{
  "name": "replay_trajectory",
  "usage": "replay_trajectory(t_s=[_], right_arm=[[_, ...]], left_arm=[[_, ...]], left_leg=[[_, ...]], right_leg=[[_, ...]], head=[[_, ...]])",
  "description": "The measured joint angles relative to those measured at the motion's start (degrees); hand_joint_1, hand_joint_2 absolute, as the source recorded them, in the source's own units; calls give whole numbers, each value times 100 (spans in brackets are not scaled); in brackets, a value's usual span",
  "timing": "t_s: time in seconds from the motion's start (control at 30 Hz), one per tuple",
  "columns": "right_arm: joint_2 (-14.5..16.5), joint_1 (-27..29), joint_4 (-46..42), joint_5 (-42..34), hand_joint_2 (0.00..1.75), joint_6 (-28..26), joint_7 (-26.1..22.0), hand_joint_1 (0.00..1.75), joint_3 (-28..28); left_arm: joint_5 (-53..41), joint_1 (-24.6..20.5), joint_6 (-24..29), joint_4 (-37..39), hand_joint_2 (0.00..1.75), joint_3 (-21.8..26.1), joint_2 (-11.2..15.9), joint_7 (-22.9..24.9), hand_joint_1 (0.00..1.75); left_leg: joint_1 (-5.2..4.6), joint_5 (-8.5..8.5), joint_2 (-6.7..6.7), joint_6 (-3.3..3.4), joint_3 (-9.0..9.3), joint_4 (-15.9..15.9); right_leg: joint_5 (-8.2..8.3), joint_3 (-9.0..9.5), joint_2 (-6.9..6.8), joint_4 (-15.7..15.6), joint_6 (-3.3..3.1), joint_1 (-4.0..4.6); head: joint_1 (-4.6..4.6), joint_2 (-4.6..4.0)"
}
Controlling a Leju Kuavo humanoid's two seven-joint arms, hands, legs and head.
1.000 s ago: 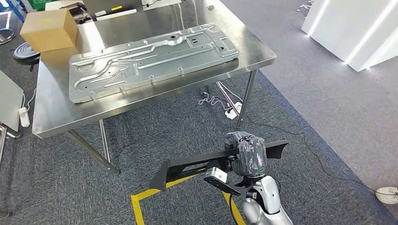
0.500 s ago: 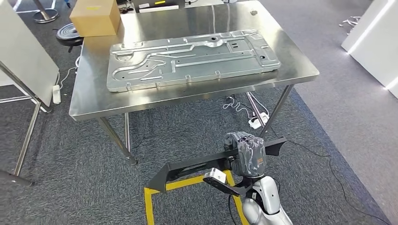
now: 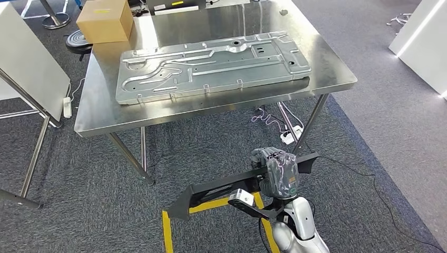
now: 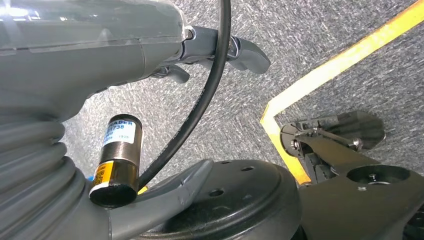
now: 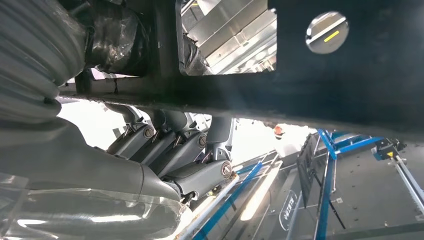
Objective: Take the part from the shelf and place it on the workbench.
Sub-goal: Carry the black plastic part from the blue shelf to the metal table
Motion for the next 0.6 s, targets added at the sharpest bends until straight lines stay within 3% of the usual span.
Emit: replay_trajectory(t_s=[0.37, 0.6], right_arm=[[-87, -74, -3, 304, 175, 56, 179, 175, 2], [-552, -616, 1, 614, 175, 400, 357, 175, 2]], left_arm=[[-9, -5, 67, 0, 175, -32, -29, 168, 0], [-15, -13, 103, 0, 175, -146, -45, 328, 0]], left_leg=[[-14, -1, 2, -11, -1, 7], [-23, -1, 4, -7, -6, 25]], right_leg=[[1, 10, -1, -5, 3, -10], [11, 13, 1, -8, 19, -21]], head=[[-1, 0], [2, 0]])
